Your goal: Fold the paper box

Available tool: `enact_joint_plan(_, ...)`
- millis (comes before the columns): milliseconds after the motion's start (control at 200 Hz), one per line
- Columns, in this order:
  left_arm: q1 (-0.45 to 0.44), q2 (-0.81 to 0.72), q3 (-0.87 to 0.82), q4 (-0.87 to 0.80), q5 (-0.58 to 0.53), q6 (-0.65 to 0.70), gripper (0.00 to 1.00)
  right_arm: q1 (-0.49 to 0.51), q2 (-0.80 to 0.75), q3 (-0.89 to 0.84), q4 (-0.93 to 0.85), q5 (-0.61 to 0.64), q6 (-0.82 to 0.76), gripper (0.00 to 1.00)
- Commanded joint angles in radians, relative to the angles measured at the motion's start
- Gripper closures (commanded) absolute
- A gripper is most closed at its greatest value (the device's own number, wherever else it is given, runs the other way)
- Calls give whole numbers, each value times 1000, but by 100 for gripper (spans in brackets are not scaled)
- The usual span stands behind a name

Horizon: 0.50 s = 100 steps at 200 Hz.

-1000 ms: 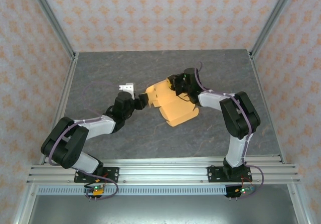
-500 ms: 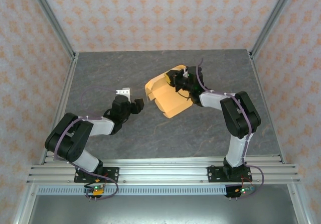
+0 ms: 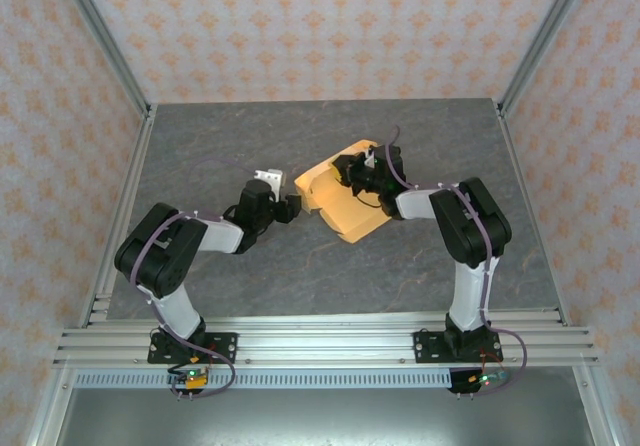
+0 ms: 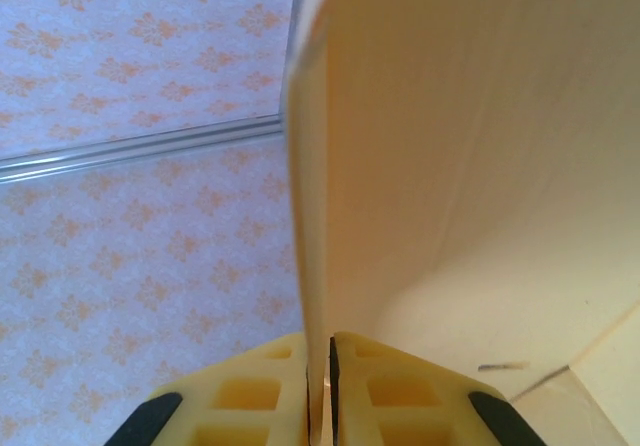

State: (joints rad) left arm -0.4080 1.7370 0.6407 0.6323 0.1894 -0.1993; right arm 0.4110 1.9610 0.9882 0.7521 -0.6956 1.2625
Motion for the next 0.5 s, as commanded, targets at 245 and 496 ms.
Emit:
enact_joint_plan(245, -59, 0, 83, -57, 92, 98, 39, -5, 21, -14, 89, -8, 22, 87)
enact_joint_plan(496, -98, 28, 134, -98, 91, 113, 39, -5, 22, -23, 167, 9, 62, 87)
